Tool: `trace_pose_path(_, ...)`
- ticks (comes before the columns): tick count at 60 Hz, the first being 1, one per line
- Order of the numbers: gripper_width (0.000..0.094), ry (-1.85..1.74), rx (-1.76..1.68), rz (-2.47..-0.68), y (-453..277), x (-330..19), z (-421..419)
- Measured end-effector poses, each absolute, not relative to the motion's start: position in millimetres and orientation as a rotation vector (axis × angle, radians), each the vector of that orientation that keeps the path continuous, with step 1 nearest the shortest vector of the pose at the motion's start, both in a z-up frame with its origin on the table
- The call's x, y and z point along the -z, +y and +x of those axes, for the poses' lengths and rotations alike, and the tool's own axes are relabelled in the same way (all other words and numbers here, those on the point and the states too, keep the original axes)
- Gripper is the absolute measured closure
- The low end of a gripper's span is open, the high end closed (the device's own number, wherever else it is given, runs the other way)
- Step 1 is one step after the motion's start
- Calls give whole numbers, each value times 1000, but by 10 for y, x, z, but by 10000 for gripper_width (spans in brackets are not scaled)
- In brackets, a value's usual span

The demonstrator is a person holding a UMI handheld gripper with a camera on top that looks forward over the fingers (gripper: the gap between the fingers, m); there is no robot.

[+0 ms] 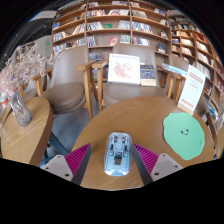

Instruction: Arrange mouse

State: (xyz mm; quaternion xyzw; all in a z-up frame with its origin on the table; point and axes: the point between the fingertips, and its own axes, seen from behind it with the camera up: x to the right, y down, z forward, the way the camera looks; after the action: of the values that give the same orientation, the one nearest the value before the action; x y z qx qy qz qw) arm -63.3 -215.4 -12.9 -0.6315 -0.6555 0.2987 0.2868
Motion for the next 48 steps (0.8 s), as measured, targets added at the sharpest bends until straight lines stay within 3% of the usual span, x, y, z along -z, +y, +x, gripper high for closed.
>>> trace_pose_path(4, 140, -1745, -795, -1691, -2127, 133, -684)
trace_pose_path(8, 240, -1735, -789, -1697, -2097, 135, -722)
trace_pose_path(10, 349, -1733, -786, -1693, -2081, 134, -741)
trace_pose_path(11, 453, -1731, -785, -1690, -2071, 135, -754)
trace_pose_path(12, 475, -1730, -793, -1689, -2080, 131, -768)
trace_pose_path(22, 511, -1752, -802, -1663, -2017, -55, -748)
trace_pose_path(36, 511, -1610, -910, -1573, -1139, -1192, -938)
trace_pose_path(43, 511, -1536, -899, -1580, -399, -1294, -1135)
trace_pose_path(48, 513, -1527, -833, -1664, 133, -1026, -1257)
